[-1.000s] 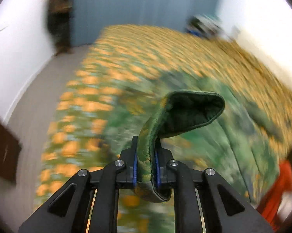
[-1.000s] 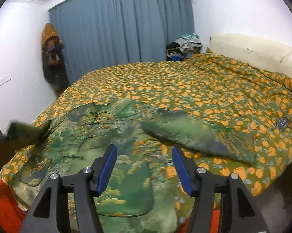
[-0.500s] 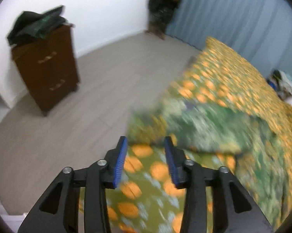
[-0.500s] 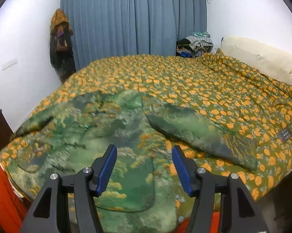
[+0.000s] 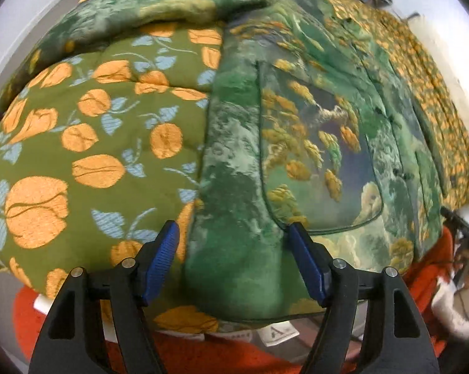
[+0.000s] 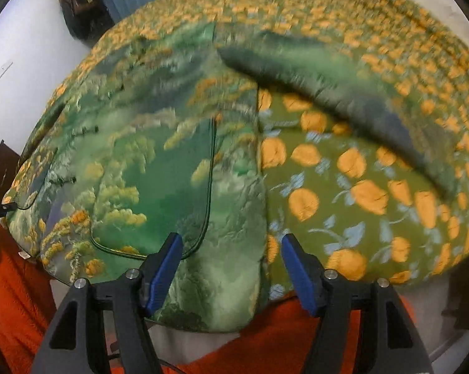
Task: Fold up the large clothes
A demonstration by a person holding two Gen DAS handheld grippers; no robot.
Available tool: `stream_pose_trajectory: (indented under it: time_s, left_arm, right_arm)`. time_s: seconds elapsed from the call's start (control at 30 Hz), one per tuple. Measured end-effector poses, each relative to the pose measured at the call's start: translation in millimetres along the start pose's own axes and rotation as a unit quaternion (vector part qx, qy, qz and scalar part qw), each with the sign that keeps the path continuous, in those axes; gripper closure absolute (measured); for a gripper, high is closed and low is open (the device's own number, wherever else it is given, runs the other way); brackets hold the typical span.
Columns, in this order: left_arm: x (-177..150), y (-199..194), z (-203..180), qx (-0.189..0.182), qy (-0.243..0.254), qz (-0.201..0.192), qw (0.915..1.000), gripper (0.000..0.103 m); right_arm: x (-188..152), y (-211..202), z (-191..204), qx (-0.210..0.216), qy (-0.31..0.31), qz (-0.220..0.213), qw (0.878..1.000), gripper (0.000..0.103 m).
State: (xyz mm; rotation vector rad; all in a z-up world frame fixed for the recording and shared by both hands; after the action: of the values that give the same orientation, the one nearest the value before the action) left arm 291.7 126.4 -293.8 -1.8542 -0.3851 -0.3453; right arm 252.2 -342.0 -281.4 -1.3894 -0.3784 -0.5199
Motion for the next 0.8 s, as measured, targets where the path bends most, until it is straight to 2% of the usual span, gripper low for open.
stream_pose_trajectory:
  time_s: [0.07, 0.13, 0.2, 0.23, 0.27, 0.3, 0.33, 0.4, 0.63, 0.73, 0.77, 0.8]
  left_arm:
    - [-1, 2, -6, -0.011, -0.003, 0.008, 0.9999, 0.038]
    - [-3, 3, -7, -0.005, 0.004, 0.012, 0.9999, 0.05]
    - [-7, 5, -8, -0.005, 0.007, 0.017, 0.9998, 0.079]
    - [-7, 6, -10, -0.009, 0.006, 0.018, 0.9998, 0.081]
    - [-10, 4, -12, -0.008, 0.008, 0.016, 0.9998, 0.086]
    - [-9, 4, -16, -0.005, 0.017, 0.014, 0.9997, 0.088]
    - [-8, 3, -17, -0.002, 0.025, 0.012, 0.9996, 0.089]
    - [-9, -1, -19, 0.003, 0.04, 0.01, 0.9992, 0.089]
    - [-18, -10, -15, 0.004, 0.058, 0.012, 0.9983, 0.088]
    - [-11, -17, -14, 0.019, 0.071, -0.015, 0.9972, 0.074]
    - [-7, -24, -13, 0.031, 0.074, -0.034, 0.9962, 0.066]
    - [-5, -29, -13, 0.038, 0.077, -0.046, 0.9953, 0.058]
  right_arm:
    - [-4, 10, 1, -0.004, -0.003, 0.008, 1.0, 0.036]
    - [-5, 16, 0, 0.005, 0.007, 0.009, 1.0, 0.036]
    - [-6, 21, -1, 0.018, 0.021, 0.015, 1.0, 0.037]
    - [-7, 22, 0, 0.025, 0.026, 0.016, 0.999, 0.043]
    - [-5, 23, 0, 0.03, 0.025, 0.019, 0.999, 0.063]
    - [-5, 22, 3, 0.03, 0.016, 0.019, 0.999, 0.076]
    - [-5, 20, 5, 0.016, 0.001, 0.014, 1.0, 0.082]
    - [-4, 15, 7, 0.008, -0.016, 0.008, 1.0, 0.086]
    - [-5, 1, 8, -0.007, -0.026, 0.003, 1.0, 0.087]
    - [0, 3, 11, -0.019, -0.032, -0.012, 0.999, 0.081]
    - [4, 4, 12, -0.023, -0.032, -0.015, 0.999, 0.078]
    - [7, 2, 13, -0.026, -0.03, -0.024, 0.999, 0.068]
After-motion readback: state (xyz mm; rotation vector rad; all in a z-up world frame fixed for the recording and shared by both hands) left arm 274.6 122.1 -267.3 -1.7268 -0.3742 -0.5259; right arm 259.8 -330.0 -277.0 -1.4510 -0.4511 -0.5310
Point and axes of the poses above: each gripper's, at about its wrist camera, not at the fingertips, and y roughly the way its jaws point, z to its left, x to its top, the point moved 7 cm from there along y, roughly the way its jaws point, and after that the axes turned 13 degrees about -z, right-handed, at the moved point
